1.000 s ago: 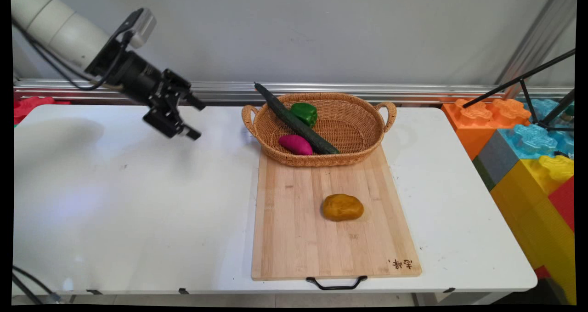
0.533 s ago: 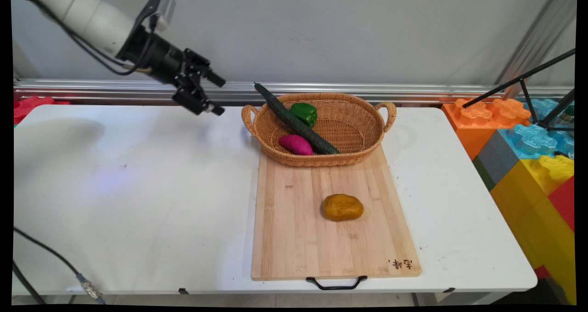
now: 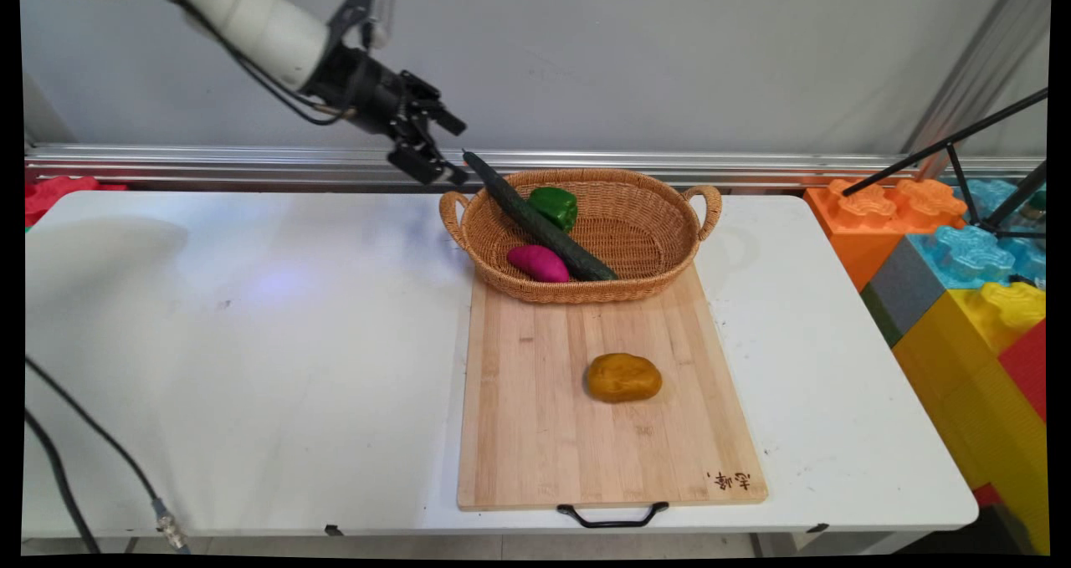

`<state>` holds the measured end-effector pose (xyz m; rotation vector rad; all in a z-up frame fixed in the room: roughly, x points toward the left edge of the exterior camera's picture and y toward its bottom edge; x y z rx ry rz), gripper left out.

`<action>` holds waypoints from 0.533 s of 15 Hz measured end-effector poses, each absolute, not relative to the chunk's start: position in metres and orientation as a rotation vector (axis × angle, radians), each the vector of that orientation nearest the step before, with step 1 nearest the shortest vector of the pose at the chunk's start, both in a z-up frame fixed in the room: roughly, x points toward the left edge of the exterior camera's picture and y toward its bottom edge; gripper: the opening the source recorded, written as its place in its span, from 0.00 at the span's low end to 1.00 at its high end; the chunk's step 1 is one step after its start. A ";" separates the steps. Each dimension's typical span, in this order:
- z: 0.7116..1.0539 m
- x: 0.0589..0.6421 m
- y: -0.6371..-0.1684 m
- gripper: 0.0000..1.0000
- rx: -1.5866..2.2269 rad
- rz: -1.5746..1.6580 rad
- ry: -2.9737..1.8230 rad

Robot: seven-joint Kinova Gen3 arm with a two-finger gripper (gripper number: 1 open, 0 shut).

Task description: Pick up the cucumber from the vegetable basket

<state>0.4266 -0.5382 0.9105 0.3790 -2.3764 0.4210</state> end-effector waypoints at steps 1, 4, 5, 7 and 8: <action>0.907 0.417 -0.545 1.00 0.348 0.430 -2.392; 0.896 0.386 -0.567 1.00 0.189 0.500 -2.471; 0.891 0.376 -0.573 1.00 0.125 0.526 -2.502; 0.882 0.360 -0.582 1.00 0.010 0.577 -2.554; 0.878 0.352 -0.587 1.00 -0.048 0.608 -2.579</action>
